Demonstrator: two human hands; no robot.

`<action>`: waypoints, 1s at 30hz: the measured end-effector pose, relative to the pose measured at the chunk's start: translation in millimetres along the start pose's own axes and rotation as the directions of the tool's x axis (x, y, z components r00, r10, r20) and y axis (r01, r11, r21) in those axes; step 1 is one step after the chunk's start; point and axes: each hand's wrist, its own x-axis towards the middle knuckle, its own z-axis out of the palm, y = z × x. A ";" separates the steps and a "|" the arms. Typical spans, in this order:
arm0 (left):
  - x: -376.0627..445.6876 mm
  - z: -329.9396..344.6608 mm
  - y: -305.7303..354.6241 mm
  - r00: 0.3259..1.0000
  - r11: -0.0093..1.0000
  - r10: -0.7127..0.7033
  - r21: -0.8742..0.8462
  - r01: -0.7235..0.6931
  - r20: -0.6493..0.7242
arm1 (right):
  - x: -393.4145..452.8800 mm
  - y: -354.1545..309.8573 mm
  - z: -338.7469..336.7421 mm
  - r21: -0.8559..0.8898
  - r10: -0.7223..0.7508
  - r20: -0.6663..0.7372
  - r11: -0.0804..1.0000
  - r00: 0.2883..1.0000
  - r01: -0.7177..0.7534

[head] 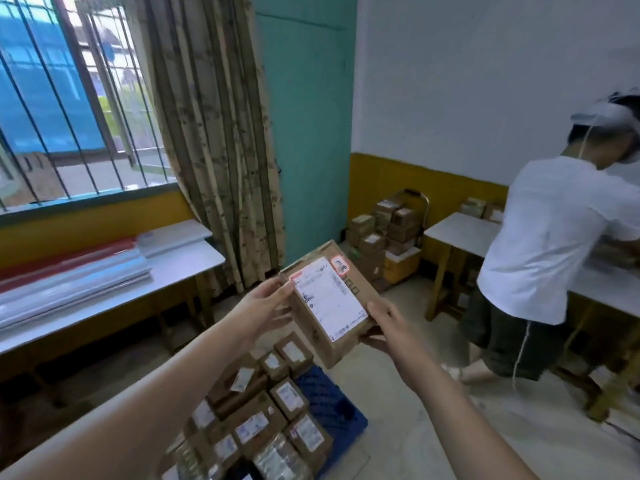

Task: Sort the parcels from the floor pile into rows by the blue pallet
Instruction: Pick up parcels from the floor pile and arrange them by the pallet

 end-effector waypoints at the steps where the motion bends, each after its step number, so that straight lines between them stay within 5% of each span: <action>1: 19.1 -5.0 1.3 1.000 0.999 0.001 0.032 0.000 -0.012 | 18.0 1.8 1.4 0.016 0.012 0.025 1.000 1.000 -0.013; 10: 171.6 -34.1 28.1 0.999 0.935 0.006 0.355 0.008 -0.039 | 174.1 3.2 4.8 -0.045 0.095 0.034 0.995 0.995 -0.093; 17: 278.8 -38.6 6.5 0.993 0.804 -0.030 0.588 0.090 -0.110 | 293.7 49.7 -5.6 -0.097 0.152 0.127 0.985 0.980 -0.140; 21: 337.9 -33.1 -24.4 0.988 0.640 -0.077 0.753 0.153 -0.136 | 368.3 93.4 -20.4 -0.142 0.226 0.195 0.969 0.954 -0.201; 30: 479.7 -26.5 -149.0 0.873 0.681 -0.395 0.546 0.488 -0.287 | 529.7 220.4 -35.8 -0.392 0.420 0.288 0.872 0.861 -0.294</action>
